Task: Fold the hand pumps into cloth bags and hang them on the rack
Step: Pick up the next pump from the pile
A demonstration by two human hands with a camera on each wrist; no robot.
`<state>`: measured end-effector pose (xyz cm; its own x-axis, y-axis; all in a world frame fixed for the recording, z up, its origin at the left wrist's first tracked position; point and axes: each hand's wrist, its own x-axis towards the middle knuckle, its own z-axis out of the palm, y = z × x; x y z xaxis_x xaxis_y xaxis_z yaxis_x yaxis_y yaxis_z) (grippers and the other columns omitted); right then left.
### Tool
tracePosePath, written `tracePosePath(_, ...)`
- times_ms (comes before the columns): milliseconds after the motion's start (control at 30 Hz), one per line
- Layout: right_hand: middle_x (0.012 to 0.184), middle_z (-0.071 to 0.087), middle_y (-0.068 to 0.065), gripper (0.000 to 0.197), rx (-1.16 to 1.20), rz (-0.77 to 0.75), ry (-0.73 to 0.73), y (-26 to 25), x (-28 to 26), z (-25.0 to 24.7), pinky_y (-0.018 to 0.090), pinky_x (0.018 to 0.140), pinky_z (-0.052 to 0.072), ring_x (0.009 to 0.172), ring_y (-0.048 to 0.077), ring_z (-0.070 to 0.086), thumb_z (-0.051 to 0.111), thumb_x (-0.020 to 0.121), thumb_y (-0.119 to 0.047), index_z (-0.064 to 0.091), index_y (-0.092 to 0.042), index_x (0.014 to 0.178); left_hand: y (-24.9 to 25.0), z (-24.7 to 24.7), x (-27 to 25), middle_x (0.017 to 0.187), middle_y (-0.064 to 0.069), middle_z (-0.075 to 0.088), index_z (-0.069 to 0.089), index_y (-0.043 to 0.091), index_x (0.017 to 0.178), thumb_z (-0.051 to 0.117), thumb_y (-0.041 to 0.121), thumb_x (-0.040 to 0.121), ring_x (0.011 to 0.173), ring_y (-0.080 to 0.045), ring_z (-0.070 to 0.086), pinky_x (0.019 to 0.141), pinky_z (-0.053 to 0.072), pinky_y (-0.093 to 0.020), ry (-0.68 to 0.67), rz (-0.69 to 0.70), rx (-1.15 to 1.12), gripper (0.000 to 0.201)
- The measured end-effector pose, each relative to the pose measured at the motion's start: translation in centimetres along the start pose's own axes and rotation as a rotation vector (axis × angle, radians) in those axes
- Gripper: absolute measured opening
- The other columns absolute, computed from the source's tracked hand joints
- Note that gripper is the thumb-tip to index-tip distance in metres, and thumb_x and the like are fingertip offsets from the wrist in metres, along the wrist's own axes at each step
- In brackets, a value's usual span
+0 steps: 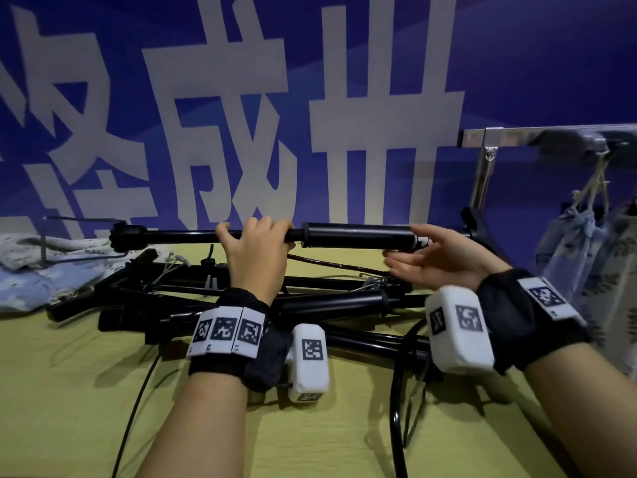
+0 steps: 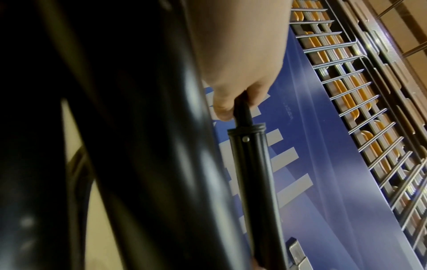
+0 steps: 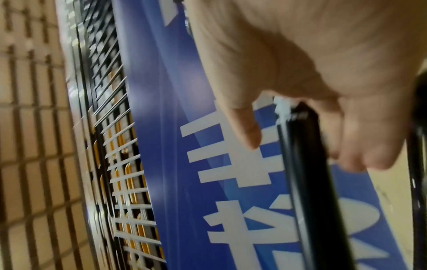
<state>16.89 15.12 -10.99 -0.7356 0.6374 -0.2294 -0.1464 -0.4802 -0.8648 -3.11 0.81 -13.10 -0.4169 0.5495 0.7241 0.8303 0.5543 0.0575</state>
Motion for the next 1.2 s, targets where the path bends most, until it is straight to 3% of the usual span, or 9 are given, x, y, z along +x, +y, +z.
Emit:
tracePosePath(200, 0.127, 0.055, 0.019, 0.041, 0.277, -0.034, 0.174, 0.8, 1.5, 2.8, 0.046, 0.085, 0.048, 0.116, 0.034, 0.056, 0.055, 0.093, -0.022, 0.044, -0.002, 0.128, 0.7, -0.4, -0.4, 0.108, 0.006, 0.059, 0.062, 0.027, 0.115, 0.054, 0.020, 0.092, 0.111, -0.017, 0.047, 0.101, 0.010, -0.039, 0.053, 0.089, -0.168, 0.025)
tracePosePath(300, 0.124, 0.056, 0.019, 0.037, 0.404, -0.132, 0.206, 1.3, 1.8, 3.2, 0.044, 0.086, 0.048, 0.117, 0.033, 0.056, 0.053, 0.095, -0.017, 0.045, -0.001, 0.127, 0.7, -0.3, -0.4, 0.118, 0.007, 0.050, 0.060, 0.030, 0.114, 0.052, 0.001, 0.081, 0.123, -0.014, 0.034, 0.107, 0.006, -0.041, 0.047, 0.050, -0.294, 0.045)
tracePosePath(467, 0.119, 0.061, 0.019, 0.041, 0.451, -0.336, 0.280, 1.3, 2.6, 1.9, 0.040, 0.053, 0.057, 0.099, 0.029, 0.064, 0.057, 0.092, -0.014, 0.045, -0.002, 0.129, 0.5, -1.4, -0.2, 0.138, -0.009, 0.029, 0.047, 0.015, 0.121, 0.053, -0.005, 0.076, 0.130, -0.024, 0.028, 0.111, 0.019, -0.040, 0.352, -0.541, -0.611, 0.050)
tracePosePath(600, 0.118, 0.061, 0.015, 0.035, 0.453, -0.416, 0.339, 1.5, 2.2, 1.0, 0.039, 0.069, 0.056, 0.086, 0.023, 0.065, 0.056, 0.093, -0.014, 0.046, -0.005, 0.124, -0.9, -1.3, 0.4, 0.136, -0.015, 0.024, 0.035, 0.002, 0.123, 0.053, 0.003, 0.083, 0.122, -0.030, 0.035, 0.102, 0.036, -0.038, 0.646, -0.994, -1.032, 0.045)
tracePosePath(767, 0.120, 0.060, 0.014, 0.041, 0.474, -0.405, 0.316, 1.8, 2.0, 0.5, 0.041, 0.071, 0.056, 0.100, 0.027, 0.064, 0.057, 0.092, -0.015, 0.044, -0.006, 0.130, -3.0, -1.3, 0.6, 0.125, -0.007, 0.034, 0.029, 0.014, 0.123, 0.055, 0.021, 0.088, 0.100, -0.020, 0.042, 0.083, 0.035, -0.030, 0.588, -1.384, -1.573, 0.045)
tracePosePath(867, 0.118, 0.060, 0.014, 0.044, 0.473, -0.394, 0.309, 2.0, 2.1, 0.4, 0.041, 0.071, 0.055, 0.102, 0.028, 0.064, 0.059, 0.091, -0.015, 0.043, -0.007, 0.130, -3.6, -1.5, 0.5, 0.112, -0.007, 0.039, 0.030, 0.015, 0.129, 0.052, 0.022, 0.087, 0.075, -0.019, 0.045, 0.065, 0.042, -0.032, 0.607, -1.310, -1.834, 0.048)
tracePosePath(967, 0.113, 0.061, 0.012, 0.034, 0.465, -0.388, 0.333, 2.0, 2.3, 0.2, 0.043, 0.080, 0.055, 0.102, 0.029, 0.063, 0.059, 0.090, -0.016, 0.047, -0.008, 0.121, -3.8, -1.8, 0.3, 0.118, -0.006, 0.047, 0.029, 0.027, 0.135, 0.046, 0.017, 0.089, 0.086, -0.022, 0.054, 0.077, 0.047, -0.040, 0.686, -1.163, -1.869, 0.050)
tracePosePath(1067, 0.107, 0.060, 0.011, 0.011, 0.495, -0.402, 0.362, 1.8, 2.2, 0.1, 0.047, 0.089, 0.051, 0.098, 0.028, 0.063, 0.057, 0.091, -0.013, 0.048, -0.011, 0.097, -3.7, -2.2, 0.2, 0.115, -0.001, 0.053, 0.050, 0.028, 0.114, 0.046, 0.023, 0.090, 0.093, -0.019, 0.051, 0.081, 0.045, -0.036, 0.644, -1.075, -1.877, 0.025)
tracePosePath(1200, 0.107, 0.061, 0.013, 0.010, 0.496, -0.405, 0.374, 1.9, 2.0, 0.2, 0.049, 0.087, 0.052, 0.099, 0.028, 0.063, 0.057, 0.091, -0.010, 0.047, -0.011, 0.093, -4.2, -1.7, 0.2, 0.104, -0.004, 0.053, 0.057, 0.017, 0.095, 0.052, 0.021, 0.091, 0.094, -0.020, 0.049, 0.082, 0.050, -0.030, 0.551, -1.125, -1.927, 0.007)
